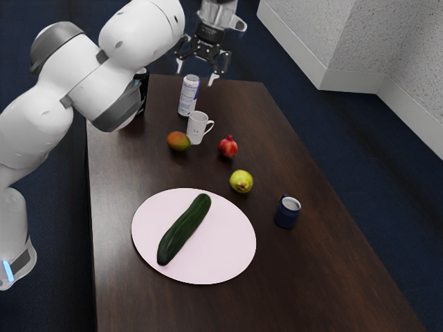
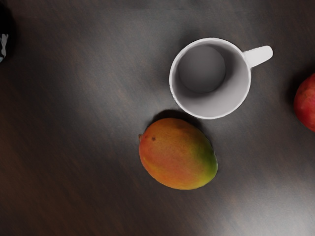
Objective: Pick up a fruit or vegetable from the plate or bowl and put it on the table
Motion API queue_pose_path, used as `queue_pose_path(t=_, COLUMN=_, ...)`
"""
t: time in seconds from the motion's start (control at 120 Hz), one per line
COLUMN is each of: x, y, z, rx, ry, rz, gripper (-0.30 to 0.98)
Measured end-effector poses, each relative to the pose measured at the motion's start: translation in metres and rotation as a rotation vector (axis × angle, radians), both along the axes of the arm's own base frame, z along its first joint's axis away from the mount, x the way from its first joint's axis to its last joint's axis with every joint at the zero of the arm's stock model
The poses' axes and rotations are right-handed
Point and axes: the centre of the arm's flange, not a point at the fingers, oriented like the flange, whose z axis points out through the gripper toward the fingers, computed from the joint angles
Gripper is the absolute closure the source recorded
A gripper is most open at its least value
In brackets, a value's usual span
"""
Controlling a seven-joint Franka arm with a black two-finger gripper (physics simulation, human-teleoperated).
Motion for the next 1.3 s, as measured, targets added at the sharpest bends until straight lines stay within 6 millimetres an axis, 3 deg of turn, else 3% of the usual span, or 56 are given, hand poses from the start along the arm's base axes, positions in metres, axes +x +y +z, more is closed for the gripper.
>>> queue_pose_path(t=0.15, x=0.009, y=0.008, z=0.007, rx=0.066, ry=-0.072, rz=0.037, gripper=0.00)
queue_pose_path(t=0.267, x=0.005, y=0.022, z=0.015, rx=0.073, ry=-0.122, rz=0.078, gripper=0.00)
queue_pose_path(t=0.333, x=0.007, y=0.014, z=0.051, rx=0.136, ry=-0.181, rz=0.067, gripper=0.00)
queue_pose_path(t=0.425, x=-0.007, y=-0.030, z=0.121, rx=0.236, ry=-0.288, rz=0.029, gripper=0.00)
queue_pose_path(t=0.467, x=-0.014, y=-0.055, z=0.138, rx=0.237, ry=-0.314, rz=0.004, gripper=0.00)
queue_pose_path(t=0.508, x=-0.021, y=-0.091, z=0.142, rx=0.207, ry=-0.325, rz=-0.039, gripper=0.00)
queue_pose_path(t=0.542, x=-0.027, y=-0.118, z=0.134, rx=0.179, ry=-0.315, rz=-0.062, gripper=0.00)
queue_pose_path(t=0.608, x=-0.049, y=-0.168, z=0.097, rx=0.113, ry=-0.280, rz=-0.091, gripper=0.00)
queue_pose_path(t=0.758, x=-0.090, y=-0.226, z=-0.013, rx=0.024, ry=-0.187, rz=-0.113, gripper=0.00)
queue_pose_path(t=0.8, x=-0.093, y=-0.239, z=-0.033, rx=0.023, ry=-0.177, rz=-0.119, gripper=0.00)
queue_pose_path(t=1.008, x=-0.071, y=-0.300, z=-0.088, rx=0.061, ry=-0.132, rz=-0.107, gripper=0.00)
queue_pose_path(t=1.092, x=-0.074, y=-0.324, z=-0.102, rx=0.084, ry=-0.132, rz=-0.096, gripper=0.00)
queue_pose_path(t=1.3, x=-0.086, y=-0.328, z=-0.138, rx=0.077, ry=-0.102, rz=0.012, gripper=0.00)
